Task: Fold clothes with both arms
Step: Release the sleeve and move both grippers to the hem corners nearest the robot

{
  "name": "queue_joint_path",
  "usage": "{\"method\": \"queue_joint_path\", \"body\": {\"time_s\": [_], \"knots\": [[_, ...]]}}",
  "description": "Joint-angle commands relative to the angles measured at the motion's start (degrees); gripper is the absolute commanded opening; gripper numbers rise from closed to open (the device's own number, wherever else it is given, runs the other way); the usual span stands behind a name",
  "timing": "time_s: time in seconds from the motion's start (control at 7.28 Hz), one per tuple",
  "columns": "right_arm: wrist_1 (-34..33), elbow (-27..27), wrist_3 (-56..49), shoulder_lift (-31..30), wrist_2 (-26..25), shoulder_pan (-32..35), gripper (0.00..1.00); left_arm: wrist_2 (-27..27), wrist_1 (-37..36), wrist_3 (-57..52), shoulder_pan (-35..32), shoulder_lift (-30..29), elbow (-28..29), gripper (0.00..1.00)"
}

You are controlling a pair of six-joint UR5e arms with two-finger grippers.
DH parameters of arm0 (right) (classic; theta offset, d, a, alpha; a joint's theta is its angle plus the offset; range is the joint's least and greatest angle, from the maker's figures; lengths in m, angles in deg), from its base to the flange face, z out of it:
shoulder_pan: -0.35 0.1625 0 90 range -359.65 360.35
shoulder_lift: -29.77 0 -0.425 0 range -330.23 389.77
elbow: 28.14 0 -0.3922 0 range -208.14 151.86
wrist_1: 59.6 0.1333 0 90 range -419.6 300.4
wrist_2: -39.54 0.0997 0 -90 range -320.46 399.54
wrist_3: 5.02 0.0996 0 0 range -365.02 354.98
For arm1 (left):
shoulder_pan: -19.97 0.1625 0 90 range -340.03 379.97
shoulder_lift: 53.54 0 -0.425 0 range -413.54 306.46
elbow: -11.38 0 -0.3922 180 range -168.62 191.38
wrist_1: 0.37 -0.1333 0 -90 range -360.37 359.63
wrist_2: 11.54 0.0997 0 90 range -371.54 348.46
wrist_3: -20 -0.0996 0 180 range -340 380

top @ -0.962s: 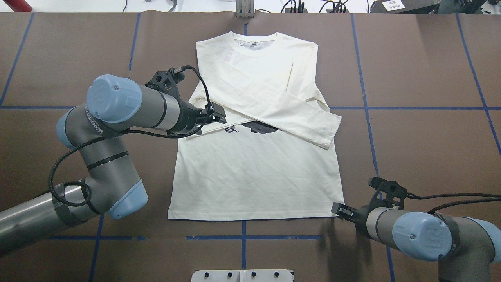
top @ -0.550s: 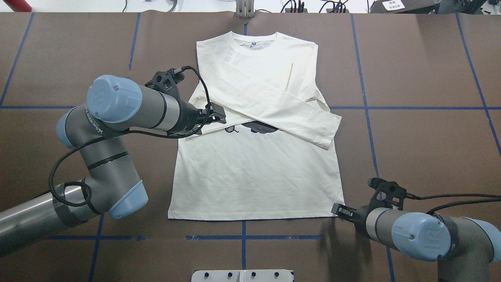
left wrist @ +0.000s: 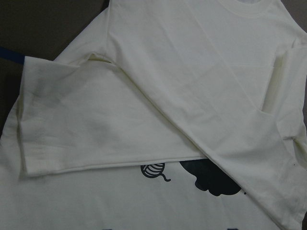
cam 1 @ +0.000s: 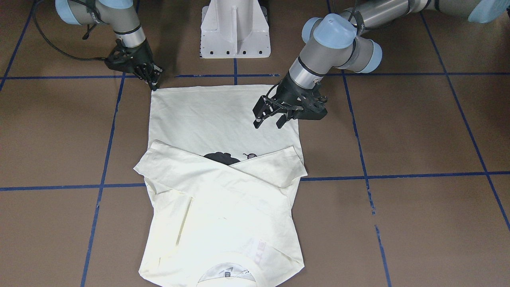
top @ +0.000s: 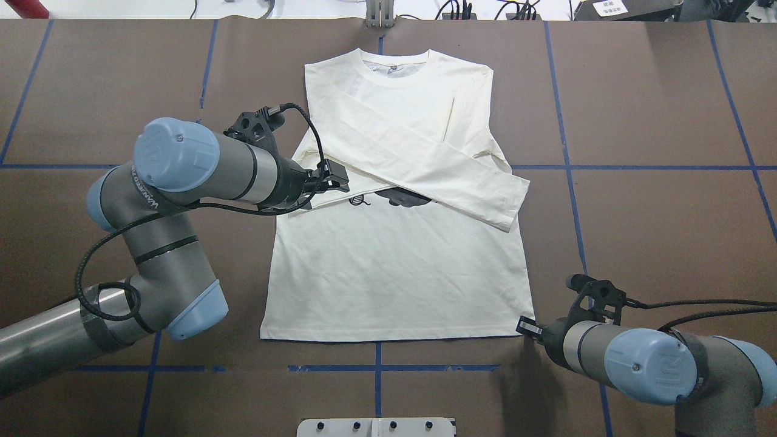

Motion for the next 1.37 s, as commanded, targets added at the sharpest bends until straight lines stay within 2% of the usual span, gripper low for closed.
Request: {"method": "queue_joint_path", "body": {"time_s": [0.0, 0.14, 0.27, 0.41, 0.69, 1.24], "knots": [[0.16, 2.72, -0.05, -0.05, 0.09, 0.46, 0.0, 5.05, -1.12, 3.2, 1.66, 7.59, -7.5, 0.84], [0.07, 3.87, -0.05, -0.48, 0.17, 0.55, 0.0, 9.09, -8.09, 3.65, 5.94, 10.51, -12.78, 0.84], [0.16, 4.14, -0.05, -0.66, 0.18, 0.55, 0.0, 14.35, -16.34, 4.62, 10.25, 10.54, -15.53, 0.84], [0.16, 4.14, -0.05, -0.66, 0.35, 0.73, 0.0, 17.27, -19.38, 7.93, 13.94, 11.06, -16.08, 0.84], [0.07, 3.97, -0.14, -0.75, 0.44, 0.81, 0.0, 18.71, -20.29, 11.56, 18.97, 14.48, -15.91, 0.84], [0.07, 3.97, -0.14, -0.84, 0.44, 0.82, 0.0, 18.19, -21.26, 12.62, 21.27, 16.25, -15.12, 0.78]]}}
